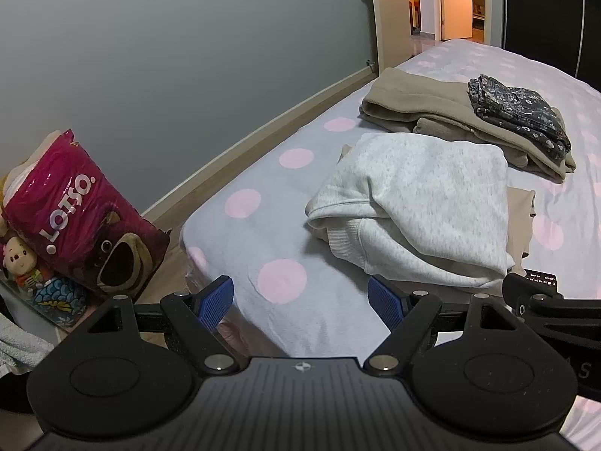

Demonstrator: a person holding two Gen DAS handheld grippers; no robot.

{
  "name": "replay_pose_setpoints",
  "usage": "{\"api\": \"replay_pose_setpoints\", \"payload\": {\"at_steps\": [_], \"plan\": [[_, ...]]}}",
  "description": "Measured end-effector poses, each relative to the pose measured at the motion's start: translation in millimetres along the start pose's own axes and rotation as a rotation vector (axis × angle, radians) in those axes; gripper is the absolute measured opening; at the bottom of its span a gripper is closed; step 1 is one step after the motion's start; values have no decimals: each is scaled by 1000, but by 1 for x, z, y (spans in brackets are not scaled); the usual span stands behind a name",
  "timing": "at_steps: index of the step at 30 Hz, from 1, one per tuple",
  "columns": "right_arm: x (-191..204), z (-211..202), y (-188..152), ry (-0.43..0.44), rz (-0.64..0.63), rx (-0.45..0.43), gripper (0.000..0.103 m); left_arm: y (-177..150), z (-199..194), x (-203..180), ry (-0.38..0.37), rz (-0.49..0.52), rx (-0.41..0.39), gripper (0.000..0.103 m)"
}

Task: Fold clothes

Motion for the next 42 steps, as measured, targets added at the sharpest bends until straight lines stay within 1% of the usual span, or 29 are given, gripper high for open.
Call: {"api": "replay_pose_setpoints", "payload": {"at_steps": [35,42], "plan": [[-2,0,-5,3,5,5,100,-1,-1,-2,12,19,-3,78],[-3,-1,-5,4,4,5,100,0,-2,-4,13,30,-15,78]]}}
Point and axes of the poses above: each gripper's, at about its wrist camera, not at the fingertips, and z roughly the way its jaws point, x to its left, y to its top, the point moved 7 cm from there along z, roughly the way its jaws point, and after that the axes turned 2 degrees about z, right-handed, at the moved point
